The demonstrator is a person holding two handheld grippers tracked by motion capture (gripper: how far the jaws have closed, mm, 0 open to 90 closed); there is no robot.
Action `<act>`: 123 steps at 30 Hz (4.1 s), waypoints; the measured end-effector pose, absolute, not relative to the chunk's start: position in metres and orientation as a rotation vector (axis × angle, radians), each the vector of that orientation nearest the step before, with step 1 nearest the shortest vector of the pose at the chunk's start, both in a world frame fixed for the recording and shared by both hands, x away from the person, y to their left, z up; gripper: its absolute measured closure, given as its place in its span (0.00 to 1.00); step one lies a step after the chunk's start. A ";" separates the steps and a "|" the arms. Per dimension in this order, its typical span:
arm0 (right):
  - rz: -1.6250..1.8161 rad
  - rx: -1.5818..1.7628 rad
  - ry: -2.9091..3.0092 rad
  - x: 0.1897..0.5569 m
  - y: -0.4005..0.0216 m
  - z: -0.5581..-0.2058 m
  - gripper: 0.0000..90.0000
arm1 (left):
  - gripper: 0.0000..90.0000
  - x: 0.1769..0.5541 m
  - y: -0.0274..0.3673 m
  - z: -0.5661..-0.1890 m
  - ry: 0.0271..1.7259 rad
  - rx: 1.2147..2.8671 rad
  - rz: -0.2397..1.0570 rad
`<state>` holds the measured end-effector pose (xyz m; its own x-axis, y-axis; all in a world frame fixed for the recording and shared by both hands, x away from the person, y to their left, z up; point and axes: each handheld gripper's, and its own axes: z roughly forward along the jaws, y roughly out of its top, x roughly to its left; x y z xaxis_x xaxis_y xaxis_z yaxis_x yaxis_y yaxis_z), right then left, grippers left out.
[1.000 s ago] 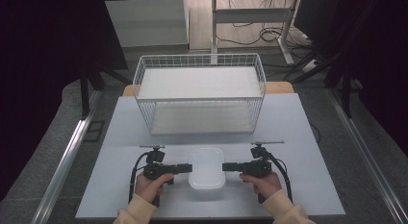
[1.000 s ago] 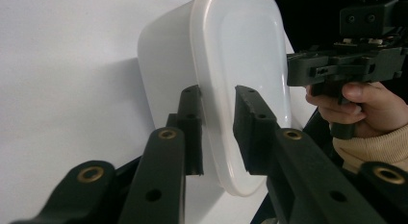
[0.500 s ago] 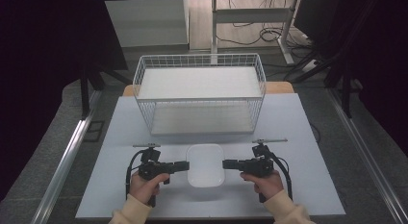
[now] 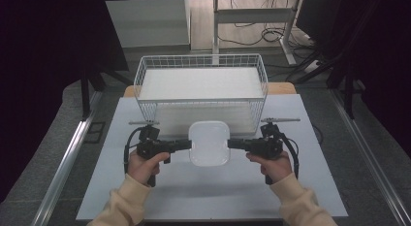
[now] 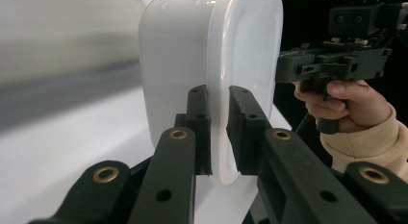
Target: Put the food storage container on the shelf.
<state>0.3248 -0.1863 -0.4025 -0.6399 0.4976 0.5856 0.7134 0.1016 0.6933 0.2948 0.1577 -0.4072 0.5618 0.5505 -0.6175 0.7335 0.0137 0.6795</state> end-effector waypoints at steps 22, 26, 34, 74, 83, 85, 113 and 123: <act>-1.731 -1.151 -2.233 0.377 -0.177 -0.301 0.89 | 0.89 0.353 0.167 -0.305 0.998 1.663 -0.083; -1.718 -1.154 -2.241 0.387 -0.173 -0.291 0.89 | 0.89 0.365 0.171 -0.299 1.001 1.654 -0.103; -1.677 -1.178 -2.237 0.415 -0.164 -0.278 0.89 | 0.89 0.395 0.179 -0.292 1.027 1.635 -0.138; -1.446 -1.548 -1.946 0.513 -0.151 -0.302 0.62 | 0.64 0.493 0.187 -0.334 1.276 1.428 -0.350; -1.647 -1.435 -2.294 0.460 -0.159 -0.269 0.40 | 0.34 0.432 0.200 -0.295 1.167 1.553 -0.007; -1.669 -1.375 -2.342 0.448 -0.166 -0.269 0.37 | 0.33 0.415 0.202 -0.292 1.139 1.576 0.045; -1.636 -1.288 -2.546 0.309 -0.259 -0.437 0.26 | 0.27 0.274 0.196 -0.459 1.184 1.816 0.202; -1.623 -1.288 -2.604 0.305 -0.260 -0.439 0.23 | 0.24 0.268 0.198 -0.463 1.181 1.840 0.237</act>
